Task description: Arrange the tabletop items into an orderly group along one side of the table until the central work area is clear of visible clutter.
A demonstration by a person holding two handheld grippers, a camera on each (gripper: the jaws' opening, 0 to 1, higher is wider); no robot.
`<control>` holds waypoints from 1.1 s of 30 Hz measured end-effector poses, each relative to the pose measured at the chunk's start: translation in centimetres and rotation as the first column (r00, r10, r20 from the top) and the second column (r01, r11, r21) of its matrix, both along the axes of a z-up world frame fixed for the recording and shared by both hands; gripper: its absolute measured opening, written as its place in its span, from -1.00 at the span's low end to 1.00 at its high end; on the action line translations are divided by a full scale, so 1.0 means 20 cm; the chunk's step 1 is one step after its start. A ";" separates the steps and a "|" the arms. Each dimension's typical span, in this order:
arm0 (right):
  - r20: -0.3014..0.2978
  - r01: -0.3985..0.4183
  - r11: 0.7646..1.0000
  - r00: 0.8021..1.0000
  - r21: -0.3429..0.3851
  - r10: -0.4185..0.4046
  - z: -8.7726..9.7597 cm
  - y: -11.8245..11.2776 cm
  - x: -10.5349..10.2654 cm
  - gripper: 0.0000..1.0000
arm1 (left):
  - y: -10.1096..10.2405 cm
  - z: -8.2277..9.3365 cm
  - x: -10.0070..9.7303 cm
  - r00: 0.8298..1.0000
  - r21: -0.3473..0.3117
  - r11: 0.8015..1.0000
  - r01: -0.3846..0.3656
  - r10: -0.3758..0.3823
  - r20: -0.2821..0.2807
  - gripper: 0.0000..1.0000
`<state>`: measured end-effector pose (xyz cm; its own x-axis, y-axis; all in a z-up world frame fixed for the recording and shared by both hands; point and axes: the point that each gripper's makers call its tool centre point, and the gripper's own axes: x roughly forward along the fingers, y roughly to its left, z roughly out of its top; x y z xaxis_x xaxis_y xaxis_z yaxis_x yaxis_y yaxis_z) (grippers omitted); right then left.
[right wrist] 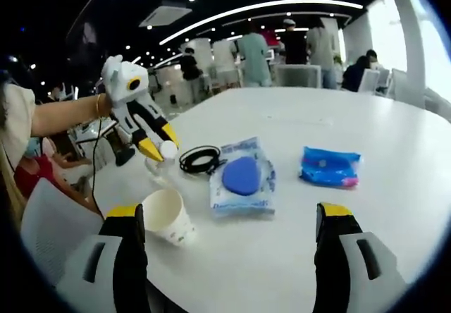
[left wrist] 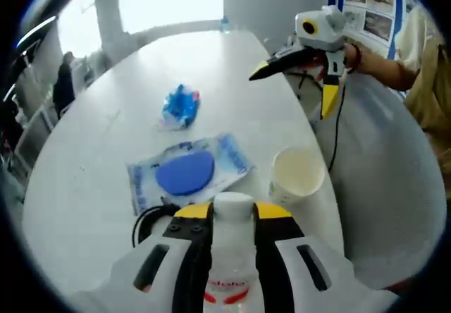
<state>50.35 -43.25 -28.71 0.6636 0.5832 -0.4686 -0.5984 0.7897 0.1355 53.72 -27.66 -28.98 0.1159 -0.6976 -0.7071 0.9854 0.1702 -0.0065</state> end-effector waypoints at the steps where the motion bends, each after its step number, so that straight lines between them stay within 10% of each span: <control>1: 0.000 0.000 1.000 1.000 -0.001 0.000 0.00 0.00 0.00 0.99 | 0.01 0.01 0.00 1.000 -0.014 1.000 -0.001 0.001 0.004 -0.63; 33: -0.027 0.002 1.000 1.000 -0.030 -0.003 -0.04 -0.01 -0.01 0.99 | 0.15 0.27 -0.08 0.999 -0.269 0.963 -0.014 0.001 -0.051 -0.63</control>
<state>50.20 -43.52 -29.44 0.6520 0.5671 -0.5033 -0.5928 0.7951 0.1279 52.14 -24.67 -23.54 0.0909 -0.8623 -0.4982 0.9813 0.1627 -0.1027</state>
